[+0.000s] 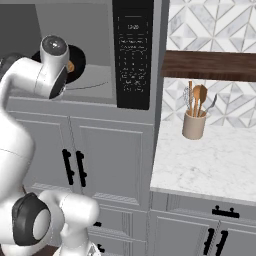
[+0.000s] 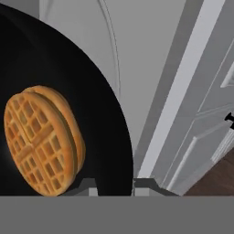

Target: Open the microwave, place the bowl with waffle inside the microwave, then close the microwave door and turn it on.

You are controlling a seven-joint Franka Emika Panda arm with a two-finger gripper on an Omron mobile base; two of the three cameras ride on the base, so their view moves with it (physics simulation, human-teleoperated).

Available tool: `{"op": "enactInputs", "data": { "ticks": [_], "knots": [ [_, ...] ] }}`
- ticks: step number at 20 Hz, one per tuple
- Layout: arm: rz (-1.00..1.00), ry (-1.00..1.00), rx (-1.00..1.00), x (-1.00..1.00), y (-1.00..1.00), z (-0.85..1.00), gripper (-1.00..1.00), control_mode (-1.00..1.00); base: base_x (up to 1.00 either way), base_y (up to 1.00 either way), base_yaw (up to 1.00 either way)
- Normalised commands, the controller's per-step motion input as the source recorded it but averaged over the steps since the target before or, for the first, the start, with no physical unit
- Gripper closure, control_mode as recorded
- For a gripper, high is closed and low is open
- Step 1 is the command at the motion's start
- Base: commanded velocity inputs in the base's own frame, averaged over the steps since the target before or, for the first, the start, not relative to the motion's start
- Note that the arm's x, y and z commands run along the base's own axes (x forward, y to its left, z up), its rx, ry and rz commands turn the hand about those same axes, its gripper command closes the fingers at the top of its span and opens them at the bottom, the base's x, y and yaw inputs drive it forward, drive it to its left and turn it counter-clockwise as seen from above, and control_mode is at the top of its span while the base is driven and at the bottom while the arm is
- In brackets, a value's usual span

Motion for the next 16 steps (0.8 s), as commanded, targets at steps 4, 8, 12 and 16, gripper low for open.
{"op": "enactInputs", "data": {
  "ticks": [4, 8, 12, 16],
  "knots": [
    [-0.07, 0.04, 0.0, 0.68, -0.01, -0.03, 1.0, -1.0, 0.0, 0.0, 0.0],
    [0.0, 0.04, 0.0, 0.53, -0.01, -0.32, 1.0, -1.0, 0.0, 0.0, 0.0],
    [0.0, 0.03, 0.0, 0.44, 0.0, -0.39, 1.0, -1.0, 0.0, 0.0, 0.0],
    [0.0, 0.01, 0.0, 0.49, 0.0, -0.1, 1.0, -1.0, 0.0, 0.0, 0.0]
  ]
}}
